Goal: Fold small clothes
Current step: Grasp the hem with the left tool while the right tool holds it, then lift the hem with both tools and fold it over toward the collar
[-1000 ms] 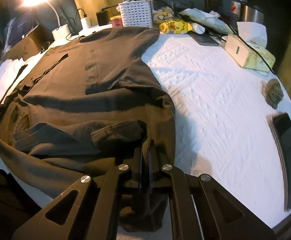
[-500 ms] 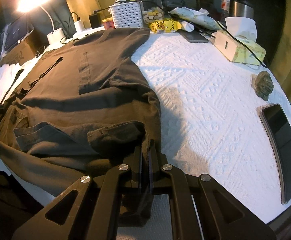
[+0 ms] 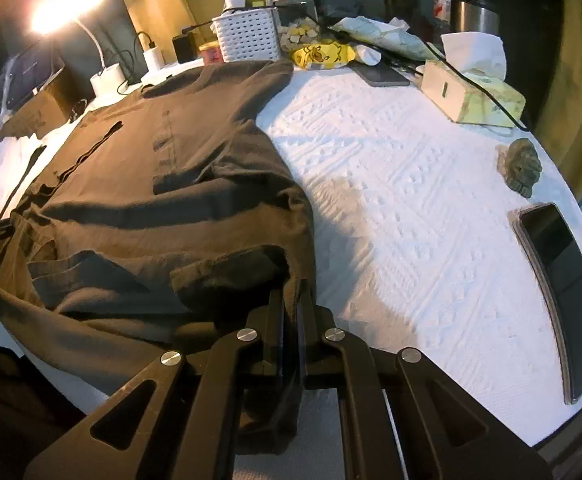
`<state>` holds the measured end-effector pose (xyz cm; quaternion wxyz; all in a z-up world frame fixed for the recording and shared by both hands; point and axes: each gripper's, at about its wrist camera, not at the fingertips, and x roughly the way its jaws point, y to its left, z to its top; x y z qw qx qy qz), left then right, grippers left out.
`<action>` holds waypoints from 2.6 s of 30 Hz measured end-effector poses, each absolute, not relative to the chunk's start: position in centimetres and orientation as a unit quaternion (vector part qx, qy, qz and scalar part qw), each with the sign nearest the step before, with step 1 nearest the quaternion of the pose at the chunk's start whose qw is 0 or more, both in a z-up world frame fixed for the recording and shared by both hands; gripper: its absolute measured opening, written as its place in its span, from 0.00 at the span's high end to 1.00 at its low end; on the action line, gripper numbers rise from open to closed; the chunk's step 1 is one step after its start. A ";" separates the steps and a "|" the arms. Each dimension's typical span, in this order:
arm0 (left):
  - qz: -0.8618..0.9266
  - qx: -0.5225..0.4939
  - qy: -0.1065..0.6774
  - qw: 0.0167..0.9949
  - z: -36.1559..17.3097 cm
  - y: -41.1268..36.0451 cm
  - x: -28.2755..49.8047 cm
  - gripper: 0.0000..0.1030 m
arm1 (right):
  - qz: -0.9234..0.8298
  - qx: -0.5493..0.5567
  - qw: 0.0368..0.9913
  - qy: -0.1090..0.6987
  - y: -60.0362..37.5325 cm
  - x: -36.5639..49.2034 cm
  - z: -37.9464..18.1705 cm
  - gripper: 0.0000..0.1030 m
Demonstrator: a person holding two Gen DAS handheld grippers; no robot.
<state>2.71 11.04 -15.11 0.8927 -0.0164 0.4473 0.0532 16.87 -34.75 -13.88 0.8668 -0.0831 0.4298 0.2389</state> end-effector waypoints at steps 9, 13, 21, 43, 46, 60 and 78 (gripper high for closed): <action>0.037 -0.001 0.439 0.898 -15.0 10.2 2.6 0.95 | 0.260 -0.112 0.867 0.410 -33.1 17.2 -13.4 0.89; 0.032 -0.007 0.427 0.904 -13.3 10.3 1.5 0.96 | 0.269 -0.129 0.867 0.400 -32.5 17.4 -13.3 0.42; 0.040 -0.011 0.389 0.920 -10.4 10.6 -0.4 0.96 | 0.273 -0.170 0.863 0.390 -30.2 18.1 -14.2 0.42; 0.071 -0.015 0.362 0.929 -9.1 11.4 -3.9 0.96 | 0.362 -0.350 0.792 0.345 -24.0 16.6 -14.5 0.88; 0.073 -0.018 0.354 0.932 -8.8 11.5 -4.2 0.96 | 0.355 -0.349 0.795 0.346 -24.4 15.8 -13.8 0.89; 0.073 -0.023 0.329 0.941 -8.2 12.3 -3.3 0.96 | 0.299 -0.154 0.889 0.309 -30.6 15.6 -6.4 0.90; 0.075 -0.025 0.299 0.951 -6.2 14.6 0.2 0.96 | 0.264 -0.096 0.919 0.278 -31.0 18.1 -3.3 0.90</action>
